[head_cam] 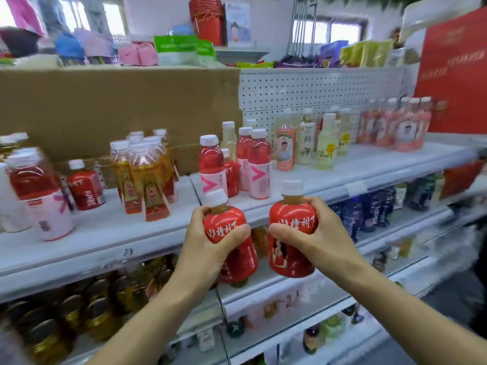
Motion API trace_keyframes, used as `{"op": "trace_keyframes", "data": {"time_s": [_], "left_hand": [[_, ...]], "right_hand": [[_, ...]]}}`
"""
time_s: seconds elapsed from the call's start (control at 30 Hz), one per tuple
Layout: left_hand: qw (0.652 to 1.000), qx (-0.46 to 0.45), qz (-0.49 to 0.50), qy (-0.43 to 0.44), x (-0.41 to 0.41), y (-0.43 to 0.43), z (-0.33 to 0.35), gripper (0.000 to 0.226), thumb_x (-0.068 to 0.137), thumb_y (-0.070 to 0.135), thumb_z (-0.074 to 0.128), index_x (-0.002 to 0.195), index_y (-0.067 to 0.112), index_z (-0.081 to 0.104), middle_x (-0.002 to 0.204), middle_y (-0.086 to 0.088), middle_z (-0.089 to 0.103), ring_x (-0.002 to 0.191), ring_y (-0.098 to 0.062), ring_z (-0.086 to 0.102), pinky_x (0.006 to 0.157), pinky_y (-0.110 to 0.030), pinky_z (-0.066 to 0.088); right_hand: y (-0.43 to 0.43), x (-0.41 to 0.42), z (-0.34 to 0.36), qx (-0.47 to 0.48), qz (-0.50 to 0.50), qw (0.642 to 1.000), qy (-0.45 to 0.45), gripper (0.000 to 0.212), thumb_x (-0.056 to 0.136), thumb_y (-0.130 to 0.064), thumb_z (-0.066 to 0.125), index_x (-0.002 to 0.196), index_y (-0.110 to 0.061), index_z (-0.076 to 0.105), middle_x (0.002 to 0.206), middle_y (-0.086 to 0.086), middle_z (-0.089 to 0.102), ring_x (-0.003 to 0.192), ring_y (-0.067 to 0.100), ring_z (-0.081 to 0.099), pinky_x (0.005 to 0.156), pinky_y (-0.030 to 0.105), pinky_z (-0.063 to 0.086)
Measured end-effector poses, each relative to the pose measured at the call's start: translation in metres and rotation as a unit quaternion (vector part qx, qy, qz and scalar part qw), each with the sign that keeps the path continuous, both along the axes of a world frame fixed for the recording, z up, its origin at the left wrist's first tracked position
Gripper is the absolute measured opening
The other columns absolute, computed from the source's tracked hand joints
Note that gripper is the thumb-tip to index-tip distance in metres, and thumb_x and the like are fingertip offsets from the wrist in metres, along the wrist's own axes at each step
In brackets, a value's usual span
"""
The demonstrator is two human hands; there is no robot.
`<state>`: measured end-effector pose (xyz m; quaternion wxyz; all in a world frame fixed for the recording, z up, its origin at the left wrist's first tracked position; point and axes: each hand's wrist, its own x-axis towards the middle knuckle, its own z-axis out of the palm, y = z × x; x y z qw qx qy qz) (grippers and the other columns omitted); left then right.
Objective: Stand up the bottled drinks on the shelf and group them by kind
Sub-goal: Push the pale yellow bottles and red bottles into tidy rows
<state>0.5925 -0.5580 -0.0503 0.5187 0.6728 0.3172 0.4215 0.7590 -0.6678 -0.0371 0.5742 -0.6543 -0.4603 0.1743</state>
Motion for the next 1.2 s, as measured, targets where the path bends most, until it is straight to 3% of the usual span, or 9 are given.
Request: {"op": "trace_keyframes", "data": {"time_s": [0.17, 0.23, 0.3, 0.43, 0.63, 0.77, 0.9, 1.2], "left_hand": [[0.999, 0.024, -0.021, 0.008, 0.062, 0.0, -0.002, 0.08, 0.054, 0.056, 0.079, 0.125, 0.034, 0.047, 0.113, 0.005, 0.063, 0.092, -0.007, 0.068, 0.078, -0.027, 0.057], [0.999, 0.031, -0.027, 0.0, 0.087, 0.001, 0.0, 0.079, 0.055, 0.054, 0.078, 0.125, 0.034, 0.047, 0.111, 0.007, 0.063, 0.09, -0.005, 0.068, 0.073, -0.023, 0.057], [0.999, 0.034, -0.036, -0.012, 0.111, 0.005, 0.002, 0.073, 0.057, 0.051, 0.078, 0.122, 0.035, 0.048, 0.109, 0.008, 0.063, 0.086, 0.0, 0.068, 0.064, -0.017, 0.057], [0.998, 0.043, -0.037, -0.007, 0.154, 0.023, 0.0, 0.066, 0.059, 0.049, 0.079, 0.116, 0.038, 0.049, 0.106, 0.006, 0.065, 0.083, 0.002, 0.068, 0.062, -0.015, 0.055], [0.997, 0.071, 0.009, 0.016, 0.213, 0.059, 0.003, 0.076, 0.056, 0.059, 0.081, 0.122, 0.042, 0.047, 0.111, 0.013, 0.064, 0.095, -0.002, 0.066, 0.087, -0.032, 0.057], [0.993, 0.106, 0.046, 0.028, 0.248, 0.079, 0.006, 0.069, 0.068, 0.046, 0.083, 0.124, 0.042, 0.042, 0.112, 0.017, 0.06, 0.098, 0.001, 0.063, 0.086, -0.024, 0.054], [0.987, 0.126, 0.08, 0.052, 0.279, 0.094, 0.007, 0.07, 0.074, 0.043, 0.082, 0.124, 0.045, 0.034, 0.115, 0.021, 0.05, 0.105, 0.0, 0.056, 0.085, -0.017, 0.047], [0.971, 0.102, 0.183, 0.112, 0.314, 0.123, -0.008, 0.076, 0.078, 0.049, 0.076, 0.136, 0.042, 0.027, 0.134, 0.013, 0.043, 0.123, -0.009, 0.047, 0.103, -0.031, 0.043]], "right_hand": [[-0.006, 0.054, -0.005, -0.004, -0.022, 1.0, 0.012, 0.069, 0.05, -0.06, 0.078, 0.109, -0.039, 0.051, 0.106, -0.01, 0.064, 0.087, 0.001, 0.067, 0.07, 0.017, 0.053], [-0.003, 0.076, -0.006, 0.003, -0.026, 0.999, 0.019, 0.065, 0.05, -0.057, 0.079, 0.107, -0.041, 0.051, 0.105, -0.01, 0.065, 0.085, -0.002, 0.067, 0.07, 0.017, 0.054], [0.005, 0.099, -0.007, 0.011, -0.027, 0.999, 0.025, 0.063, 0.055, -0.052, 0.083, 0.108, -0.04, 0.052, 0.104, -0.009, 0.066, 0.083, -0.003, 0.067, 0.071, 0.018, 0.055], [0.03, 0.148, -0.008, 0.015, -0.033, 0.999, 0.02, 0.058, 0.065, -0.042, 0.086, 0.112, -0.038, 0.052, 0.104, -0.007, 0.066, 0.085, 0.004, 0.069, 0.074, 0.022, 0.057], [0.082, 0.212, 0.006, 0.009, -0.023, 1.0, 0.003, 0.077, 0.052, -0.055, 0.079, 0.12, -0.034, 0.049, 0.106, -0.007, 0.064, 0.091, 0.008, 0.067, 0.074, 0.024, 0.056], [0.119, 0.249, 0.007, 0.026, -0.012, 1.0, -0.012, 0.073, 0.063, -0.049, 0.083, 0.124, -0.033, 0.046, 0.11, -0.008, 0.06, 0.095, 0.006, 0.064, 0.08, 0.026, 0.054], [0.154, 0.275, 0.007, 0.022, 0.031, 0.999, -0.013, 0.069, 0.07, -0.04, 0.082, 0.126, -0.031, 0.041, 0.109, -0.013, 0.055, 0.094, 0.002, 0.059, 0.074, 0.019, 0.047], [0.208, 0.318, -0.016, -0.013, 0.151, 0.988, -0.008, 0.07, 0.075, -0.032, 0.082, 0.128, -0.032, 0.037, 0.113, -0.012, 0.055, 0.097, 0.002, 0.058, 0.074, 0.019, 0.046]]}}
